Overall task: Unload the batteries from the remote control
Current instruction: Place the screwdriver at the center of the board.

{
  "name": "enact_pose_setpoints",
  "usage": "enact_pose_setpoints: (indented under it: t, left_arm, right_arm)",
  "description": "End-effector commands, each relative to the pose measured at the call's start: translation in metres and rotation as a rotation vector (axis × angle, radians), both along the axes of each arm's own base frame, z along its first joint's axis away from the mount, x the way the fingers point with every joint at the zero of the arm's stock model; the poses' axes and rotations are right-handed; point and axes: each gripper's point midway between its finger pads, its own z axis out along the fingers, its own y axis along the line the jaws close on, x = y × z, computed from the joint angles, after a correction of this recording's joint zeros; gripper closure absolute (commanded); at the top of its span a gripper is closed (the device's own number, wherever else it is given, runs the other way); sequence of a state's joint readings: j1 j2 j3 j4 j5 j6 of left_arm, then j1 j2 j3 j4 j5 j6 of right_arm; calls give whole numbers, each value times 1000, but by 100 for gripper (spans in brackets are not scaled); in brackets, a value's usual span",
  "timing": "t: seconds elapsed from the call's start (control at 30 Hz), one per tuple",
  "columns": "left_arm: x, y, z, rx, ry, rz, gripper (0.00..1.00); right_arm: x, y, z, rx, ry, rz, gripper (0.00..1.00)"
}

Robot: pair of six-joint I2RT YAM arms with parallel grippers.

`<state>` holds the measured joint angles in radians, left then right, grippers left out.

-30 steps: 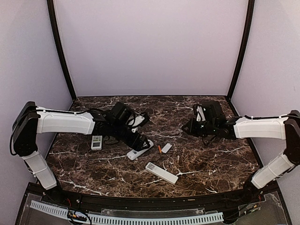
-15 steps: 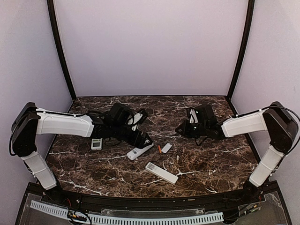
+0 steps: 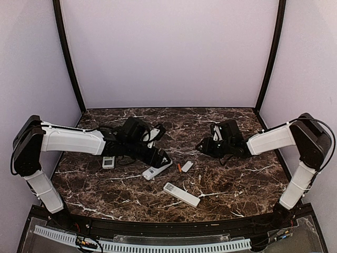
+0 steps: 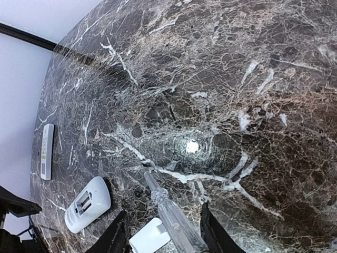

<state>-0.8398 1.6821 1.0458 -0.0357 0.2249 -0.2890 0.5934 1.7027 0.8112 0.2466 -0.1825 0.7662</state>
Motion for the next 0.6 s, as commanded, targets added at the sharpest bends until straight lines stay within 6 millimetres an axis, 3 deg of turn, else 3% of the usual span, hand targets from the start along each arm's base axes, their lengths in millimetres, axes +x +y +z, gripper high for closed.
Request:
enact_pose_setpoints:
  t: [0.0, 0.3, 0.57]
  left_arm:
    - [-5, 4, 14, -22, -23, -7, 21]
    - [-6, 6, 10, -9, -23, -9, 21]
    - [-15, -5, 7, -30, -17, -99, 21]
  right_arm:
    - [3, -9, -8, -32, -1, -26, 52]
    - [4, -30, -15, -166, -6, -71, 25]
    - [4, -48, -5, -241, -46, -108, 15]
